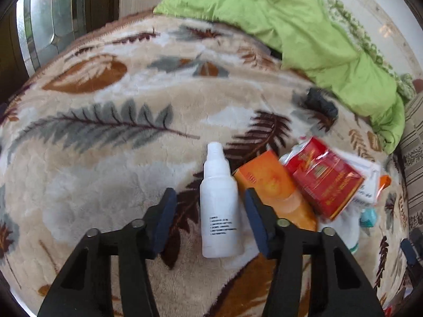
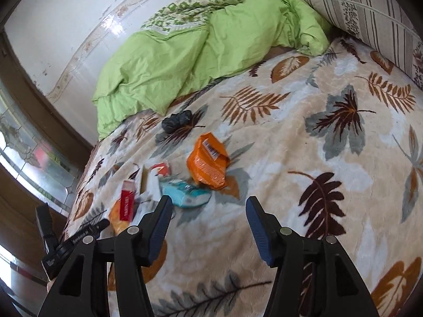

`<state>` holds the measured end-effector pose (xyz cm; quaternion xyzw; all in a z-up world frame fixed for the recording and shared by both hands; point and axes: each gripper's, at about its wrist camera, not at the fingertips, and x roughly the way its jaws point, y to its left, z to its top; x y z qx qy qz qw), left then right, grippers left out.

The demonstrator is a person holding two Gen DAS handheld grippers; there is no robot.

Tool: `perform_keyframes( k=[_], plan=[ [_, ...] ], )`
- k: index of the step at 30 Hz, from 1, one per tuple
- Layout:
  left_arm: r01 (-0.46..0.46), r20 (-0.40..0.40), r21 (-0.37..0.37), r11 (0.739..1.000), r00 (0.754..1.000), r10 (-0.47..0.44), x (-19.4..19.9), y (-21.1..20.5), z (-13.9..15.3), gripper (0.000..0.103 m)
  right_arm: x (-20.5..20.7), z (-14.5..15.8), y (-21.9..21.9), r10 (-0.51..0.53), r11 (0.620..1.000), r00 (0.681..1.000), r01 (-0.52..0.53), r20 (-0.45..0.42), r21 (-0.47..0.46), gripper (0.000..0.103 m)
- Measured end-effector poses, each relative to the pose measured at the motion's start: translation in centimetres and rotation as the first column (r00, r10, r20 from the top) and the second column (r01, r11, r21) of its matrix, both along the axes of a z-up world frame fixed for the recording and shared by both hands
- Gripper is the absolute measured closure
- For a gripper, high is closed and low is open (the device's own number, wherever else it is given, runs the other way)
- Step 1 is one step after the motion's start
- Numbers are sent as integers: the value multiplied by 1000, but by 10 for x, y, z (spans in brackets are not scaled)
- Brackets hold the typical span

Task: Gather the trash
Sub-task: 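Grasp the white plastic bottle with the left tool while the right tool grasps the orange snack bag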

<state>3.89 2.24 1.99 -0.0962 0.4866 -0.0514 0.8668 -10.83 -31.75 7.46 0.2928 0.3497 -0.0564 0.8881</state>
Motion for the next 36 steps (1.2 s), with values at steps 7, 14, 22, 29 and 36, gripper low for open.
perform_keyframes(
  k=[7,14,22,29,36],
  plan=[
    [28,23,83,996,999,-30,-7,-14,-1,74,61,-11,0,1,1000,999,-1,-40,-16,38],
    [74,36,72,995,996,-77,-14,-11,0,74,109,-46,14,36,996,992,-46,-122,-77,38],
    [83,54,33,996,995,-84,-16,-6,1,74,93,-35,12,27,990,997,-36,-66,-140,58],
    [91,159,1,996,983,-90,-38,-6,24,74,47,-5,17,29,986,999,-22,42,-168,58],
    [153,298,62,986,940,-165,-81,-28,51,74,4,20,51,119,964,984,-82,135,-251,58]
  ],
)
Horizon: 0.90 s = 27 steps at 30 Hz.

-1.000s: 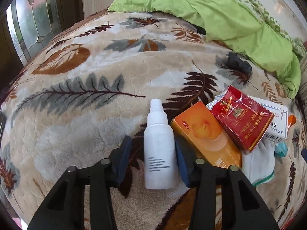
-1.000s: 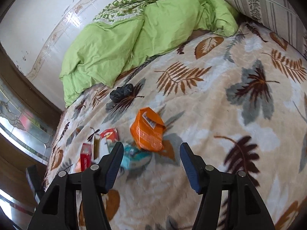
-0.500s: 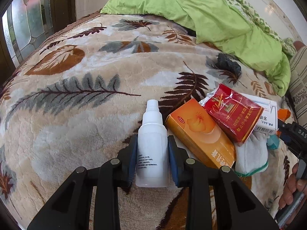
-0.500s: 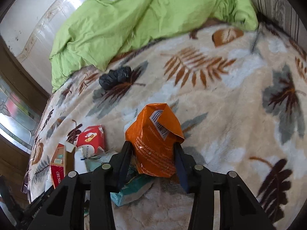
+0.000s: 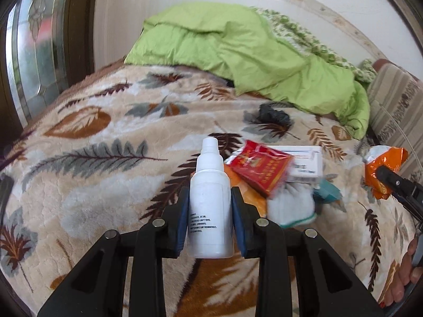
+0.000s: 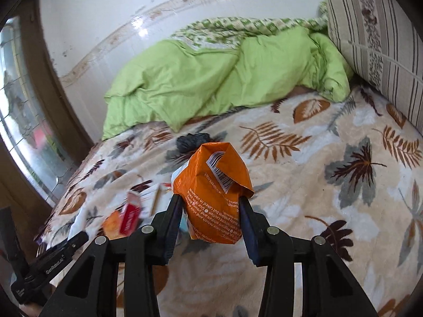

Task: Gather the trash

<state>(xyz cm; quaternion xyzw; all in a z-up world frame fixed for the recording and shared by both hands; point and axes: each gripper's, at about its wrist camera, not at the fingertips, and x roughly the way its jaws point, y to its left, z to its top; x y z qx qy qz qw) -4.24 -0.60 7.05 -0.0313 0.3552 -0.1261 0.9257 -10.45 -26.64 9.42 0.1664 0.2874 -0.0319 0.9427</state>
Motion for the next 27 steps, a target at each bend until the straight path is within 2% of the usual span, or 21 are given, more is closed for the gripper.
perform_keyframes(
  k=[5,9,14,20,27],
  plan=[
    [43,105,68,997,993,-50,-30,-21,15,74,-40,3,16,62,998,998,-61,16,-24,58],
    [60,114,54,997,991,-66,-51,-26,21,74,-60,3,16,65,998,998,-64,27,-20,58],
    [92,169,110,990,979,-110,-72,-44,25,74,-59,0,15,69,997,998,-68,8,-27,58],
    [81,175,160,984,978,-109,-70,-49,21,74,-56,-1,14,74,997,997,-74,13,21,58],
    [71,180,180,981,978,-104,-68,-52,19,74,-58,2,18,81,997,996,-81,24,9,58]
  ],
)
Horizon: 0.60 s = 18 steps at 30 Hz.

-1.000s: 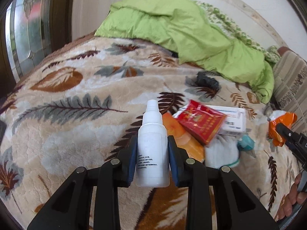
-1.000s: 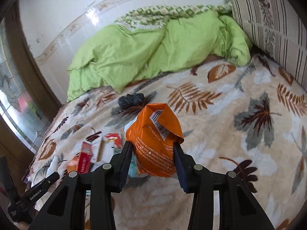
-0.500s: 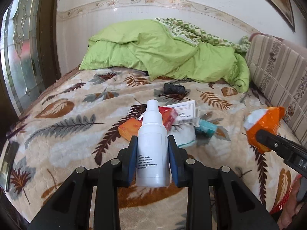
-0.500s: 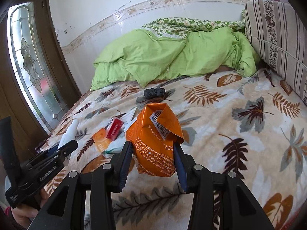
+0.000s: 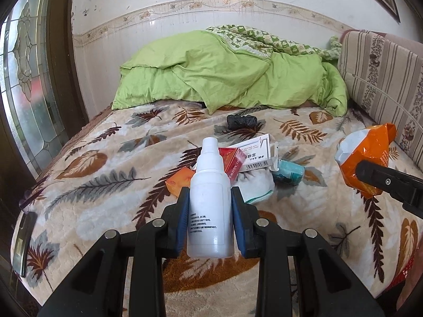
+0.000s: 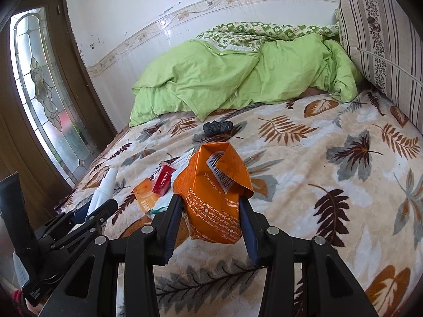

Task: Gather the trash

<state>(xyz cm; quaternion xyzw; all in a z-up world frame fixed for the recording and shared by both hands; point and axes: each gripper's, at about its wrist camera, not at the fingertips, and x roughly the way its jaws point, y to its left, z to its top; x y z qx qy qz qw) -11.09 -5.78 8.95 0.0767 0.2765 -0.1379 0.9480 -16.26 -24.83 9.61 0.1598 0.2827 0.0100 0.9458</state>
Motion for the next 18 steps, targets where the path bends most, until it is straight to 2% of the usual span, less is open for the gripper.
perform_keyframes(
  k=[18],
  plan=[
    [15,40,48,999,999,-17,-9,-11,0,74,-6,5,3,-4,1000,1000,4,15,-21,58]
  ],
)
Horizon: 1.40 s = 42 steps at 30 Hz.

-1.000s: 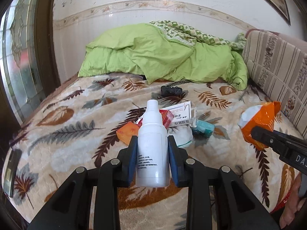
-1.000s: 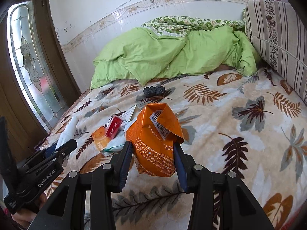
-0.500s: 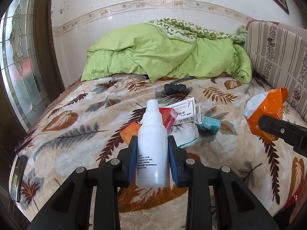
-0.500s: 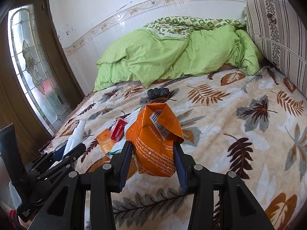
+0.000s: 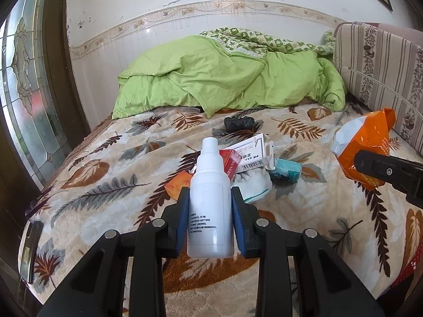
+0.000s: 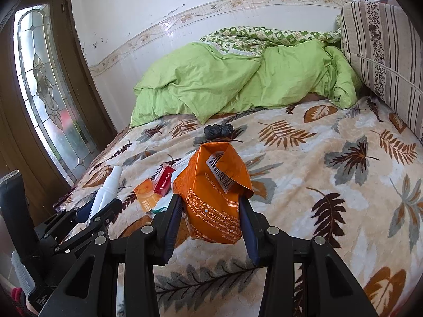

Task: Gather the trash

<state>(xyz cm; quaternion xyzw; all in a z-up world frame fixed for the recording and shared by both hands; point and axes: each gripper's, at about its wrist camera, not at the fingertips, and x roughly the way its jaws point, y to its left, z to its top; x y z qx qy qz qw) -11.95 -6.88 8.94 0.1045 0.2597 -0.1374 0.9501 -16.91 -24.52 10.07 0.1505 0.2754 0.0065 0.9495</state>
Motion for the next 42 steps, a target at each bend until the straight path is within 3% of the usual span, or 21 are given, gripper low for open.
perform_keyframes(
  k=[42],
  plan=[
    [11,3,1,1000,1000,-11,-6,-2,6,74,-13,14,2,-10,1000,1000,10,27,-12,57]
  ],
)
